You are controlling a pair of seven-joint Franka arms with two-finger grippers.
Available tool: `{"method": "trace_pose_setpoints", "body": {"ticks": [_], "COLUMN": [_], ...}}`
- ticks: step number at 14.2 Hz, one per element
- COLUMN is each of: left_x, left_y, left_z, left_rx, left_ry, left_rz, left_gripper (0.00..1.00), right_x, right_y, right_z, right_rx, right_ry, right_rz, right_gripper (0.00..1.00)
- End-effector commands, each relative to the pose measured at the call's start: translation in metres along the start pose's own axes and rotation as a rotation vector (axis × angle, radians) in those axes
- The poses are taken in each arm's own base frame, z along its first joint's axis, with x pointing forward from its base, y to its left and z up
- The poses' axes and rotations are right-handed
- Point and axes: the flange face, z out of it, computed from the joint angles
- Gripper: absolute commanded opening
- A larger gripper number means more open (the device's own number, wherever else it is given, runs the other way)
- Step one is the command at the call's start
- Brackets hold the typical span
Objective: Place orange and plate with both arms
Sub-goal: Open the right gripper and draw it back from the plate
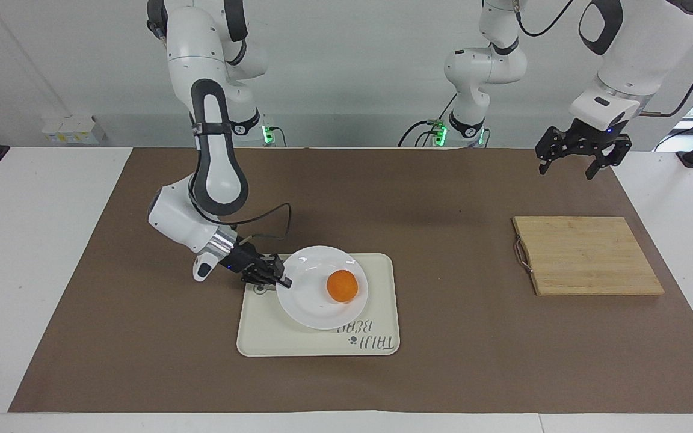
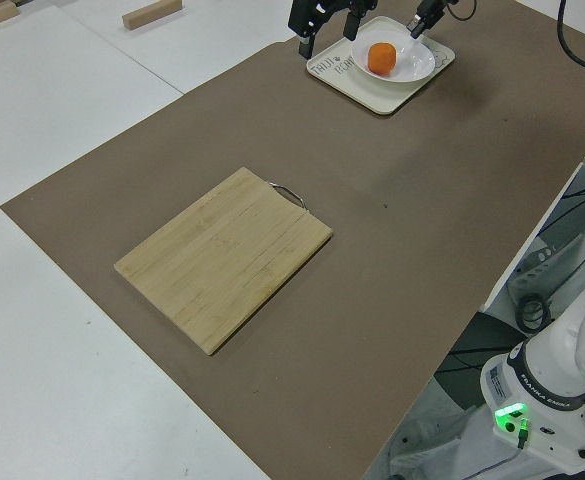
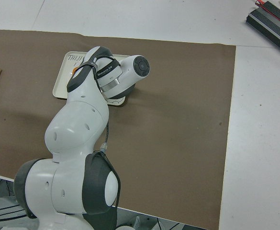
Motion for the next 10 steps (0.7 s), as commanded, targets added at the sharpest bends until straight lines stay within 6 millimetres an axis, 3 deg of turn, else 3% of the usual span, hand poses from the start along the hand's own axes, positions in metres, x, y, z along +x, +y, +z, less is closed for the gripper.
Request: {"method": "trace_pose_setpoints", "body": {"ticks": [1,4,7,10], "left_x": [0.002,0.002,0.002,0.002], "left_y": [-0.003,-0.003,-0.003,-0.003], "left_z": [-0.002,-0.002,-0.002,-0.002], "left_rx": [-0.012,-0.011,-0.011,-0.011], "left_ry": [-0.007,-0.005,-0.007,-0.005], "left_rz": [0.014,0.014,0.012,0.014], "left_gripper": [1.00,1.00,1.00,1.00], "right_x": [0.010,0.022,0.024,0.014], "right_y": [0.007,0.004,-0.021,-0.044], "right_z": [-0.019,-0.069,-0.114,-0.148], "right_rx": [-0.060,-0.143,-0.343,-0.534], "right_ry": [0.006,0.040,0.010,-0.058], "right_rz": [-0.045,-0.028,-0.020,-0.001], "right_gripper": [1.00,1.00,1.00,1.00]}}
